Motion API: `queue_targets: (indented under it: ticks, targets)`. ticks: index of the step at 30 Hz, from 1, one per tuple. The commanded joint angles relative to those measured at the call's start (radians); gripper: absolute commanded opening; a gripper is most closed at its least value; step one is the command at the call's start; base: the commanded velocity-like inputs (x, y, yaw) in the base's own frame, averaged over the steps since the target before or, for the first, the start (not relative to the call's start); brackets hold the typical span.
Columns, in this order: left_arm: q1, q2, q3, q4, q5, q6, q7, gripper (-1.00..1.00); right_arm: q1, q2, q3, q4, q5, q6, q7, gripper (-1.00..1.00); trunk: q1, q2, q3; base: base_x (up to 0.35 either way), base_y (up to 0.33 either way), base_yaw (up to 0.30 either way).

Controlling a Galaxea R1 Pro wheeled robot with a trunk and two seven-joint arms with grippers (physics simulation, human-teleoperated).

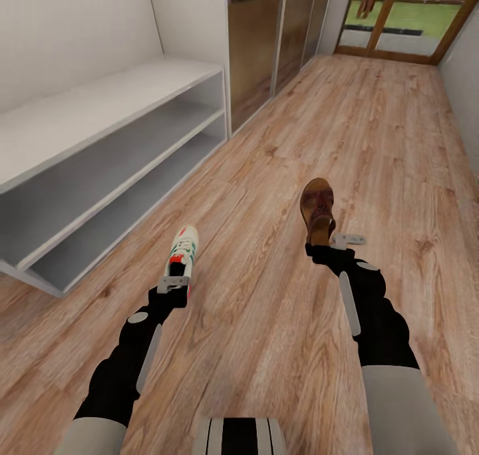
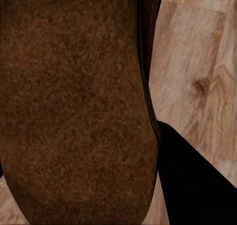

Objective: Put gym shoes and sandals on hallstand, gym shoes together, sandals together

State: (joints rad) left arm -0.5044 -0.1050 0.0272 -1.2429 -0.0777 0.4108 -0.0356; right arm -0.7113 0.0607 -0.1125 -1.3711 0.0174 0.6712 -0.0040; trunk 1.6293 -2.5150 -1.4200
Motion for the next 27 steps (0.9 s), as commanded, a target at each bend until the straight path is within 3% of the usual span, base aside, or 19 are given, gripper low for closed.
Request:
queue_targets:
  ticks: [1,20,27]
  targets:
    - [0.000,-0.001,0.002,-0.001,-0.008,0.005,-0.004,-1.00,0.000,0.001,-0.001,-0.001,0.000,0.005,-0.002,-1.00,0.000,0.000,0.005,0.000,0.000,0.000]
    - [0.000,-0.001,0.002,0.003,-0.007,0.007,-0.004,-1.00,0.000,0.001,-0.001,0.000,-0.001,0.005,-0.002,-1.00,-0.009,0.004,0.110,0.000,0.000,0.000]
    - [0.000,-0.002,0.001,0.003,-0.007,0.061,-0.005,-1.00,0.001,0.000,-0.001,-0.001,0.001,0.005,-0.002,-1.00,-0.012,0.006,0.148,0.000,0.000,0.000]
